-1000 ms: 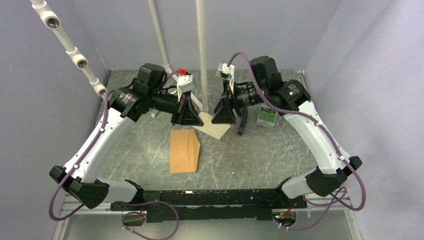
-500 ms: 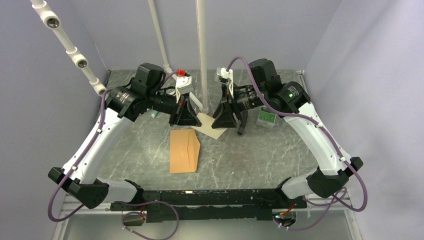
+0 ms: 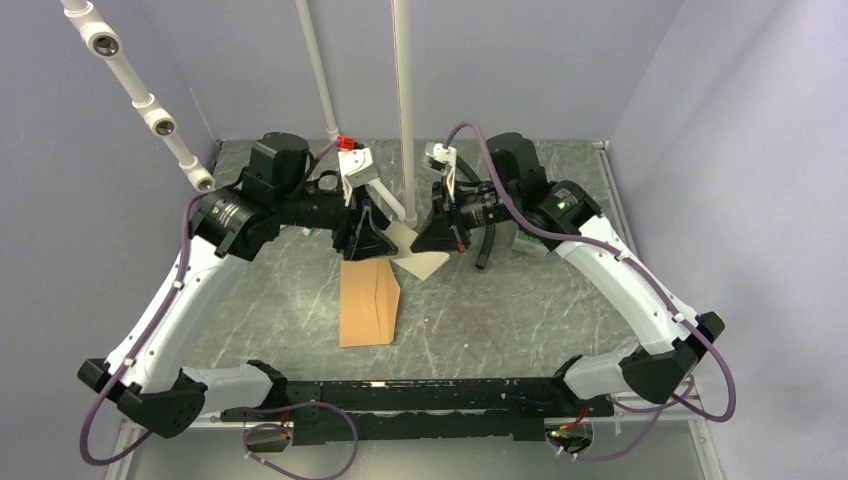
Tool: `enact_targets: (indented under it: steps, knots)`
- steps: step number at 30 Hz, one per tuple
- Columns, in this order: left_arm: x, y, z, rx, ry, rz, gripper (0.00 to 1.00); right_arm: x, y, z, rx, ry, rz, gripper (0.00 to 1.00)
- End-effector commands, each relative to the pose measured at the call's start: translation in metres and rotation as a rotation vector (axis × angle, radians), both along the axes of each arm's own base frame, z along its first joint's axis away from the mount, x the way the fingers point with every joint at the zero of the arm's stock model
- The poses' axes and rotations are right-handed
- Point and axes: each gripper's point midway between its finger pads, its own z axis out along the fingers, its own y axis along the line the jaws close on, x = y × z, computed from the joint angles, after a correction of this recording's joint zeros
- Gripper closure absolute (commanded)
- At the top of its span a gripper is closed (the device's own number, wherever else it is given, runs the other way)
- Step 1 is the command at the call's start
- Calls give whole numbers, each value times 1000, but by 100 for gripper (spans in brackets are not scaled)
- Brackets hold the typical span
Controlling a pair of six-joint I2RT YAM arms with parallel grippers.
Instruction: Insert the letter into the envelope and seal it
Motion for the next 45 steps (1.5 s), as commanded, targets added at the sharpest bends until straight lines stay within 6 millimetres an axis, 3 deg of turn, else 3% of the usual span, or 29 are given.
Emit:
enact_targets:
  steps: [1, 3, 5, 9, 12, 14, 21, 24, 28, 34, 37, 39, 43, 45]
  knots:
    - [44, 30, -10, 65, 4, 417, 22, 39, 13, 4, 115, 20, -258, 100]
    - [58, 53, -24, 84, 61, 641, 10, 60, 11, -6, 155, 59, -415, 100]
    - [65, 75, -37, 96, 106, 825, 7, 80, 6, -16, 199, 113, -579, 100]
    - [57, 95, -73, 106, 239, 989, 20, 111, -2, -45, 237, 198, -835, 100]
    - [47, 101, -102, 130, 373, 1068, 24, 117, 11, -72, 229, 256, -917, 100]
    - [42, 103, -120, 147, 439, 1096, 26, 122, 19, -101, 200, 335, -1000, 100]
    - [26, 103, -170, 209, 639, 1169, 28, 98, 72, -183, 41, 524, -954, 100]
    - [18, 96, -197, 246, 717, 1150, 33, 90, 81, -219, -11, 551, -981, 100]
    - [13, 91, -220, 288, 783, 1131, 37, 84, 77, -250, -40, 610, -1039, 100]
    - [8, 95, -260, 419, 823, 1130, 37, 86, 52, -290, -134, 557, -1143, 100]
    - [10, 101, -285, 478, 832, 1165, 37, 85, 48, -302, -150, 532, -1133, 100]
    - [12, 103, -292, 498, 861, 1179, 36, 82, 49, -308, -161, 544, -1126, 100]
    - [20, 106, -303, 522, 852, 1204, 23, 83, 45, -316, -167, 533, -1140, 100]
    - [24, 110, -310, 534, 857, 1218, 20, 86, 41, -314, -154, 501, -1142, 100]
